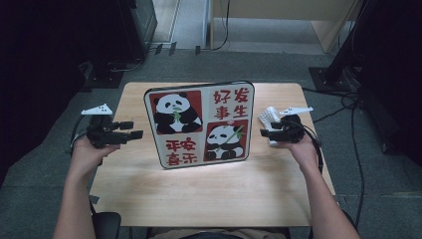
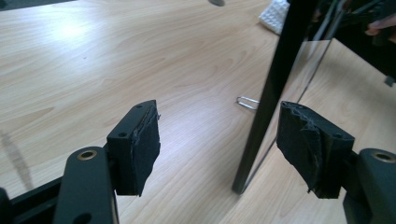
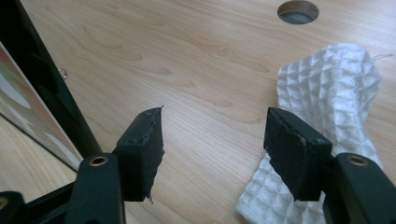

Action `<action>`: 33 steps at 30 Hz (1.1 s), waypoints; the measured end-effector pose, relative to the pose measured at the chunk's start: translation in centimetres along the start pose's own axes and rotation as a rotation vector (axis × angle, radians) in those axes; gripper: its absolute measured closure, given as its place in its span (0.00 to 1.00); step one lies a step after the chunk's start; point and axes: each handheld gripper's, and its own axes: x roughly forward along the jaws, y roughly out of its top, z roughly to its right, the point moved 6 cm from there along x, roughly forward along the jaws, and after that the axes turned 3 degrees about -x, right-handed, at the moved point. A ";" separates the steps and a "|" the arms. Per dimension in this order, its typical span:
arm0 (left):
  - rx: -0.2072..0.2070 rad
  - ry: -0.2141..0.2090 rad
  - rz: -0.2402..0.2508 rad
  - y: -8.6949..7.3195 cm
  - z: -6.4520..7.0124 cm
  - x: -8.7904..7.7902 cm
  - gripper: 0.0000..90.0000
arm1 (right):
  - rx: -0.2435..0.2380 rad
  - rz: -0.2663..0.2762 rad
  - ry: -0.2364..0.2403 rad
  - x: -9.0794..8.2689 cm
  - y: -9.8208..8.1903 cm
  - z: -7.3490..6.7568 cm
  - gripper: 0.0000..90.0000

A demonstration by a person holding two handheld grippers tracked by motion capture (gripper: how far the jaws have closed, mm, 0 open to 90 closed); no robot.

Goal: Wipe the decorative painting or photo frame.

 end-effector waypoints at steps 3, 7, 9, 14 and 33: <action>-0.003 0.025 -0.001 -0.3 -0.5 0.1 0.33 | -0.016 0.015 -0.020 -0.1 0.0 0.1 0.39; -0.009 0.052 -0.014 -0.7 -1.0 0.4 0.33 | -0.021 0.022 -0.030 -0.2 -0.2 0.3 0.37; -0.007 0.064 -0.015 -0.9 -1.2 0.6 0.33 | -0.016 0.026 -0.028 -0.3 -0.3 0.3 0.36; -0.032 0.083 -0.037 -1.5 -2.0 1.1 0.34 | -0.047 0.008 -0.034 -0.5 -0.9 0.3 0.35; -0.057 0.116 -0.076 -2.9 -3.2 2.7 0.39 | -0.048 0.030 -0.043 -1.1 -1.8 0.6 0.31</action>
